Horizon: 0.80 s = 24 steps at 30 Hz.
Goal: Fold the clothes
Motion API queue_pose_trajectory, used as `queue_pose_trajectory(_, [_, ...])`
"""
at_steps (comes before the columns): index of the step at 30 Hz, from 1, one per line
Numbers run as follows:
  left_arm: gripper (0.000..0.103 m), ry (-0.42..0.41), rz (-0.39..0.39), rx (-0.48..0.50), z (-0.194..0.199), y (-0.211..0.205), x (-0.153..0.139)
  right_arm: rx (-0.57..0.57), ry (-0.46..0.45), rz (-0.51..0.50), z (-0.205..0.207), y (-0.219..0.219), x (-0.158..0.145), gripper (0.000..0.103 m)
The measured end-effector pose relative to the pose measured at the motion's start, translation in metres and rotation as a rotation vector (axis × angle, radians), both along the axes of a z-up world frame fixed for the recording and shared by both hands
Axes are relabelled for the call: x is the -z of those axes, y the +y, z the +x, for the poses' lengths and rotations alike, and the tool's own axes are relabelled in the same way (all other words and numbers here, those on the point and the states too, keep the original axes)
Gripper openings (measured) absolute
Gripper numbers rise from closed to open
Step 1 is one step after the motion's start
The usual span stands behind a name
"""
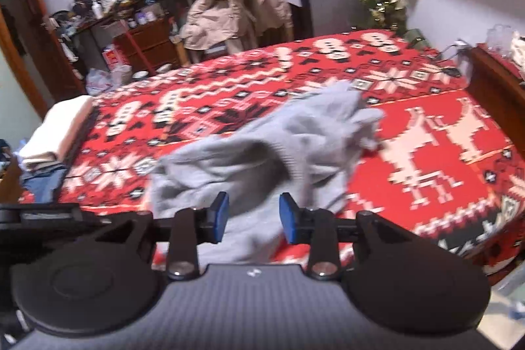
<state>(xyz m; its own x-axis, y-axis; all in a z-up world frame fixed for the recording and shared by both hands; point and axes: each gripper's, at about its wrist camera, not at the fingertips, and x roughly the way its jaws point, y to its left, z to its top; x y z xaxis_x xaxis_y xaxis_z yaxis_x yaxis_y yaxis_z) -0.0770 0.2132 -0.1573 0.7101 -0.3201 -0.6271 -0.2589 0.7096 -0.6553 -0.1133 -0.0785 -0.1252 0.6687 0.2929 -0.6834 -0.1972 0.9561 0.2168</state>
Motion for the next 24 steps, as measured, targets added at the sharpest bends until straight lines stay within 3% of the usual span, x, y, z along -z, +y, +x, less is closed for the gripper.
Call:
queue_pose_trajectory(13, [0.033, 0.017, 0.023, -0.020, 0.007, -0.004, 0.002, 0.037, 0.021, -0.018, 0.046, -0.005, 0.025, 0.037])
queue_pose_trajectory(14, [0.033, 0.016, 0.026, -0.025, 0.007, -0.002, 0.002, 0.045, 0.027, -0.016, 0.049, -0.006, 0.027, 0.033])
queue_pose_trajectory(15, [0.033, 0.016, 0.029, -0.029, 0.007, -0.001, 0.003, 0.053, 0.030, -0.016, 0.051, -0.006, 0.028, 0.021])
queue_pose_trajectory(17, [0.033, 0.021, 0.024, -0.029, 0.007, 0.000, 0.005, 0.057, 0.027, -0.034, 0.050, -0.008, 0.029, 0.013])
queue_pose_trajectory(24, [0.033, 0.026, 0.028, -0.015, 0.007, -0.003, 0.006, 0.067, 0.060, -0.046, 0.038, -0.026, 0.033, 0.008])
